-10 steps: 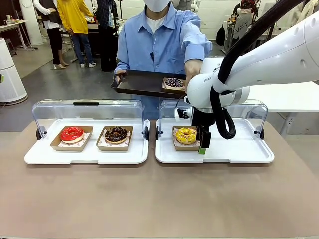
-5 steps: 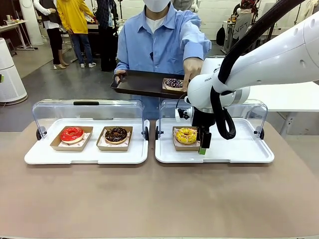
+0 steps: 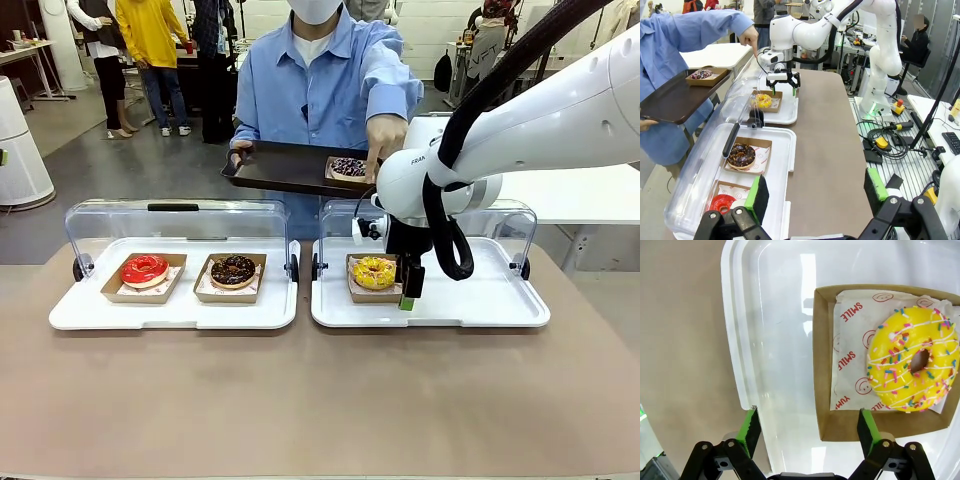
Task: Provide the desired donut to the person.
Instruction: Pick up and lift the Paper togo box containing the Donut pointed at by the person.
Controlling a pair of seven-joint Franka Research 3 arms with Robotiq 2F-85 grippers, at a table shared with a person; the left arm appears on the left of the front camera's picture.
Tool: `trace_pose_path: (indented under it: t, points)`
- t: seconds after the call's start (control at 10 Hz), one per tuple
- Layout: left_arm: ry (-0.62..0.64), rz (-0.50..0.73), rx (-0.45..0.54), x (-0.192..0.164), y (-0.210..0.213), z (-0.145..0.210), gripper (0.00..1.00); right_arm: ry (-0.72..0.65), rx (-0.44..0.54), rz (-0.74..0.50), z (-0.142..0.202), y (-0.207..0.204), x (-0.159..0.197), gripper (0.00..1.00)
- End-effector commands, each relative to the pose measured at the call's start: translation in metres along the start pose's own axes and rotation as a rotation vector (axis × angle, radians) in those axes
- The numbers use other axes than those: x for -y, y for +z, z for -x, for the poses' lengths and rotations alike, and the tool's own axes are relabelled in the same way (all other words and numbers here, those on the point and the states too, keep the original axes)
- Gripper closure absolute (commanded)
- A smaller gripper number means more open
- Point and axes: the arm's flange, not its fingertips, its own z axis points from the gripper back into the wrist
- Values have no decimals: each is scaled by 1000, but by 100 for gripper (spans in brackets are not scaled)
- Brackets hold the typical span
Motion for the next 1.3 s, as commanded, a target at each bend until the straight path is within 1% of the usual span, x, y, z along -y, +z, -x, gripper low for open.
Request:
trace_pose_path:
  t: [0.0,0.1,0.2,0.3,0.4,0.5,0.7,0.8,0.9,1.2]
  points:
    - [-3,3,3,2,1,-1,0,0,-38,6,11,-21,14,0]
    - [-3,3,3,2,1,-1,0,-1,-39,3,11,-22,14,0]
    - [-3,3,3,2,1,-1,0,4,-44,-1,12,-23,13,10]
    - [-3,3,3,2,1,-1,0,9,-50,-2,11,-23,13,58]
    - [-3,3,3,2,1,-1,0,4,-50,-2,11,-24,14,68]
    - [-3,3,3,2,1,-1,0,2,-51,-3,12,-24,13,100]
    - [-3,3,3,2,1,-1,0,-3,-51,-9,14,-27,13,100]
    - [-3,3,3,2,1,-1,0,-4,-52,-10,15,-28,13,96]
    - [-3,3,3,2,1,-1,0,-3,-52,-8,14,-28,13,100]
    - [-3,3,3,2,1,-1,0,-4,-54,-12,15,-29,13,100]
